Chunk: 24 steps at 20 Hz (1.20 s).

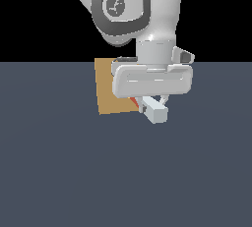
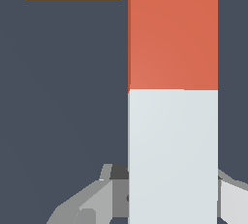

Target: Insert the peg into the horizontal hole in a box.

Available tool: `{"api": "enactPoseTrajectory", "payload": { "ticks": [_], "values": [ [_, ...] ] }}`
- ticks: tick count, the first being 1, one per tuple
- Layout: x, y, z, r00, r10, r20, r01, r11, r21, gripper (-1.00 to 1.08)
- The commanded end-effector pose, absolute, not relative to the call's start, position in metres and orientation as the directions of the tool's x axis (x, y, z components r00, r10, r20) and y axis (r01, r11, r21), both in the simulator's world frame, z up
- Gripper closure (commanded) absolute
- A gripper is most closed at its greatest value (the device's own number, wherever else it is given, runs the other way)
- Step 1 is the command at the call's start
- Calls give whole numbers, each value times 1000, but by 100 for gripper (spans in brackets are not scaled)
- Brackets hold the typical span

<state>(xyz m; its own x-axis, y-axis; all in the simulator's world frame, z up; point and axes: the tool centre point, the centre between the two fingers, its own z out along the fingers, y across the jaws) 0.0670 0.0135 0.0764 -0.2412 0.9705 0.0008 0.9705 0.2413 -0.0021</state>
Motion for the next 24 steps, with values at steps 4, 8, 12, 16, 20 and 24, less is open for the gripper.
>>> {"api": "enactPoseTrajectory", "payload": {
  "ticks": [4, 8, 12, 16, 20, 24],
  "values": [
    [66, 15, 77, -247, 969, 1, 969, 247, -2, 108],
    [67, 14, 80, -250, 968, -1, 968, 250, 2, 108],
    [66, 14, 78, -250, 968, -1, 968, 250, -1, 108],
    [63, 24, 78, -250, 968, -1, 968, 250, -1, 108],
    [56, 48, 78, -250, 968, -1, 968, 250, 0, 108],
    [47, 82, 79, -250, 968, -1, 968, 250, 1, 108]
  ]
}}
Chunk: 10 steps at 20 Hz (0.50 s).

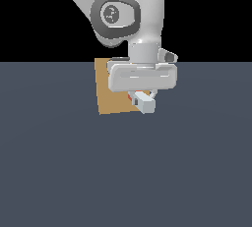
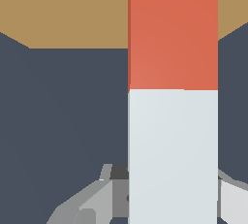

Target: Insert the peg into the horizontal hole in a box.

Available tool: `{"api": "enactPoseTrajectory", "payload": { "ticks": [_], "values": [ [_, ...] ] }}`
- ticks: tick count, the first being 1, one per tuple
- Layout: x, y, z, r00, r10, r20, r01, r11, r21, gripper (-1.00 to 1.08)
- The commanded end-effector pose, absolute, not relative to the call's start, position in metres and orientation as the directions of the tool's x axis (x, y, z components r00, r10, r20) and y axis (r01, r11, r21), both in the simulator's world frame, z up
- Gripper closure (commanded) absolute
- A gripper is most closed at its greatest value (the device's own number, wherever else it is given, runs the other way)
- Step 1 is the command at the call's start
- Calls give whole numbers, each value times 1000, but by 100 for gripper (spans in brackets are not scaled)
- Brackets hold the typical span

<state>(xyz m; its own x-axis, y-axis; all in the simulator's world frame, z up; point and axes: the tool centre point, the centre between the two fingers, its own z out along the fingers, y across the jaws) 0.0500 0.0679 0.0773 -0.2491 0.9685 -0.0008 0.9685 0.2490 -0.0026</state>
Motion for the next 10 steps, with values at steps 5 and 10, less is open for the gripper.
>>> {"api": "enactPoseTrajectory", "payload": {
  "ticks": [5, 10],
  "values": [
    [40, 112, 80, -251, 968, -1, 968, 251, 2, 108],
    [38, 122, 80, -251, 968, -1, 968, 251, 2, 108]
  ]
}}
